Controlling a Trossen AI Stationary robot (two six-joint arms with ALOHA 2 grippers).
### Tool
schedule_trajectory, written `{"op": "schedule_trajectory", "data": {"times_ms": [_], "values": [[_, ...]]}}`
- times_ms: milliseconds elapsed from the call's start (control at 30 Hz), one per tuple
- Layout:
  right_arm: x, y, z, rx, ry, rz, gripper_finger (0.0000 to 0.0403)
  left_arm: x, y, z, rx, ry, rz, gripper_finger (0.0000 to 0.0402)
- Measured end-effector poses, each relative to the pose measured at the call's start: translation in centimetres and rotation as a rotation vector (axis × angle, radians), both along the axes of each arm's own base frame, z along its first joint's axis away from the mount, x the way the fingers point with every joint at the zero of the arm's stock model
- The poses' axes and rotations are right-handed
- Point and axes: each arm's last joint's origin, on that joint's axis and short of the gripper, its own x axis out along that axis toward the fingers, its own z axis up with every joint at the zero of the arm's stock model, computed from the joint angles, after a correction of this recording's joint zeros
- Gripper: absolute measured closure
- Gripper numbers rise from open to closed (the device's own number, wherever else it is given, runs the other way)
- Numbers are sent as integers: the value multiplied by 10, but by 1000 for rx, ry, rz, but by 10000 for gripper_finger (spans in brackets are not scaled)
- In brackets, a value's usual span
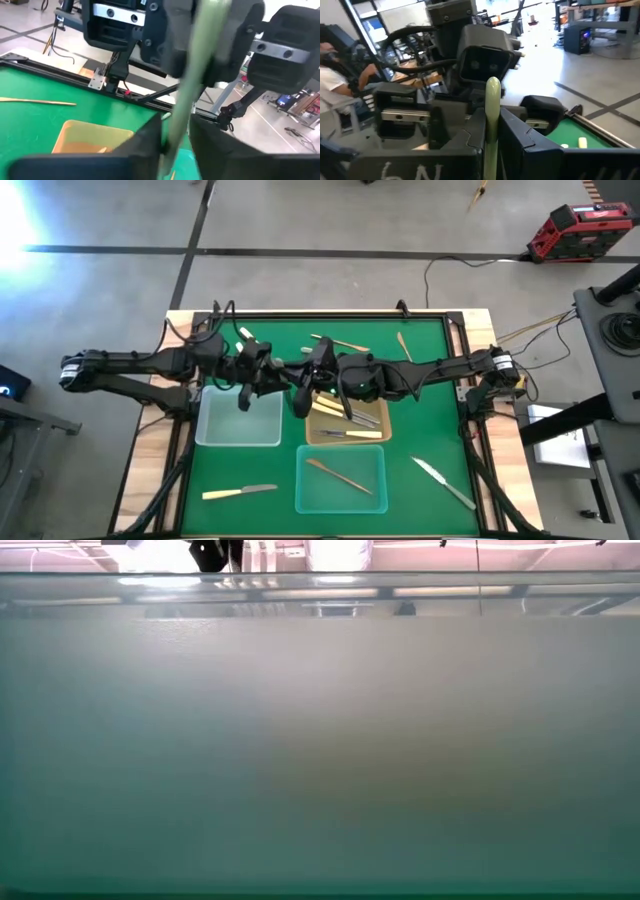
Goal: Sort silverware by color (type)
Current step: Put the green table knife into the white bin
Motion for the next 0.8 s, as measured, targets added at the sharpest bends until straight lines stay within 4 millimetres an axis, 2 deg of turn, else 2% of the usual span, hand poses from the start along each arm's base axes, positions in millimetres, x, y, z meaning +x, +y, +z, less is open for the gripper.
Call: {"op": "schedule_trajectory", "data": {"times_ms": [67,100,400,633,800], "values": [[1,0,0,24,-14,15,383,0,0,0,2,-5,-7,377],[1,0,0,36,-22,26,383,1,0,0,0,-7,-8,382],[1,1,0,39,-17,36,377,-3,-1,2,-10,-7,-11,383],[1,1,-1,24,7,67,258,-20,0,2,-11,55,29,384],[-3,0,6,25,56,69,193,-46,1,-3,15,179,118,384]]}}
